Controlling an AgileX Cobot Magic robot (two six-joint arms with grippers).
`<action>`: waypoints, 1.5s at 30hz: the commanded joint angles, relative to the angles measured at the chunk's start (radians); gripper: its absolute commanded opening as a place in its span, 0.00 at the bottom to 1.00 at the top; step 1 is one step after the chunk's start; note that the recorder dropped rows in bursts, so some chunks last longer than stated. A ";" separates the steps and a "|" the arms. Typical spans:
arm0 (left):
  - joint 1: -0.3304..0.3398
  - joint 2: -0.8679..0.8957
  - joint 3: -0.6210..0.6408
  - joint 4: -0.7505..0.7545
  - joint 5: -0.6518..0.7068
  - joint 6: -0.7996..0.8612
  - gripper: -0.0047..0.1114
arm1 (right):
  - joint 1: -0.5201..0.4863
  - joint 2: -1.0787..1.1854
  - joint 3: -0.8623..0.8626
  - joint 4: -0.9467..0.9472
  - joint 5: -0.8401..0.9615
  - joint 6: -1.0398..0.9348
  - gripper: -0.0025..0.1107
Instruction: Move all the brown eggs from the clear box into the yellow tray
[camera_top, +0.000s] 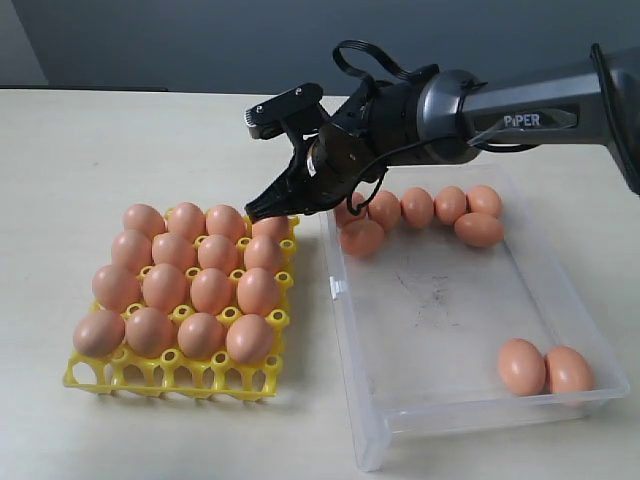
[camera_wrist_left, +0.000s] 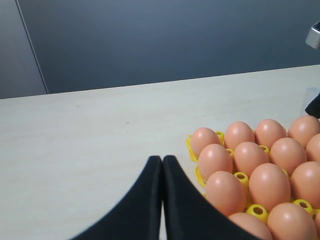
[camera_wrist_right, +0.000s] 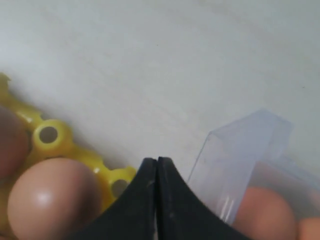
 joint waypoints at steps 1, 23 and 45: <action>-0.011 -0.005 -0.001 0.001 0.000 -0.001 0.04 | -0.005 -0.001 -0.006 0.083 -0.033 -0.071 0.02; -0.011 -0.005 -0.001 0.001 0.000 -0.001 0.04 | 0.051 0.008 -0.013 0.276 -0.055 -0.202 0.02; -0.011 -0.005 -0.001 0.001 0.000 -0.001 0.04 | 0.054 -0.089 -0.133 0.225 0.235 -0.235 0.02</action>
